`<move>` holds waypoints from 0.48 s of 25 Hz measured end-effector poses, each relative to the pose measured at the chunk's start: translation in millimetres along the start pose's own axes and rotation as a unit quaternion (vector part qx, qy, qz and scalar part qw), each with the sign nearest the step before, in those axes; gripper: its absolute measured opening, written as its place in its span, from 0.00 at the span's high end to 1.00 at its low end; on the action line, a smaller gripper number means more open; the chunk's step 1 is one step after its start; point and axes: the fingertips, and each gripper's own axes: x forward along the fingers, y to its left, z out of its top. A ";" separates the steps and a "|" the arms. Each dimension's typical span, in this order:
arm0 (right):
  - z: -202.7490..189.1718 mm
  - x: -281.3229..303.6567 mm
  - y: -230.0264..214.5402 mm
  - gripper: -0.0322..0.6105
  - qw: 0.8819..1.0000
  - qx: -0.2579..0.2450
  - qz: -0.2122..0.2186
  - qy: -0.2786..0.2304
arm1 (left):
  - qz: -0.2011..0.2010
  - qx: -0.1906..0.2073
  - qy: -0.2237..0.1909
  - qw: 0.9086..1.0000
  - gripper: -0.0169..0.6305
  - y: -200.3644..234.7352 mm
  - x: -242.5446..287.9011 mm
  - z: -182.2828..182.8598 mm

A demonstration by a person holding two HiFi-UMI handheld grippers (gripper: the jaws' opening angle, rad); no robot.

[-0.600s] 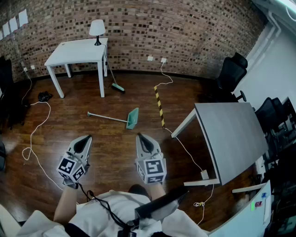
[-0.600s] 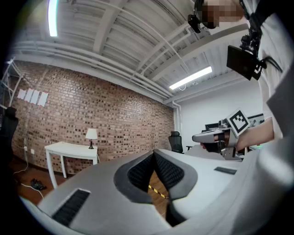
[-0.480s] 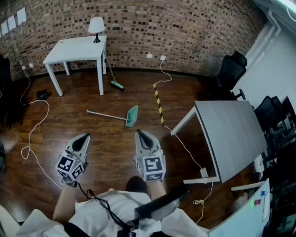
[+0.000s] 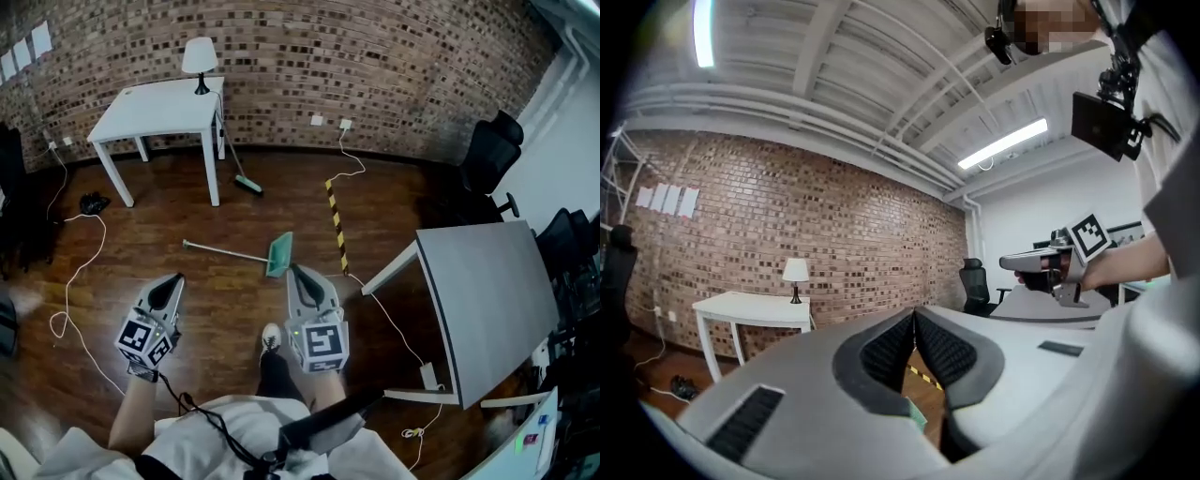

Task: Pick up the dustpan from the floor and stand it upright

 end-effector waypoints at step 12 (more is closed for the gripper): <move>-14.7 181.7 -157.5 0.96 1.000 0.020 -0.005 -0.001 | 0.064 0.039 -0.014 0.997 0.98 84.6 208.1 46.2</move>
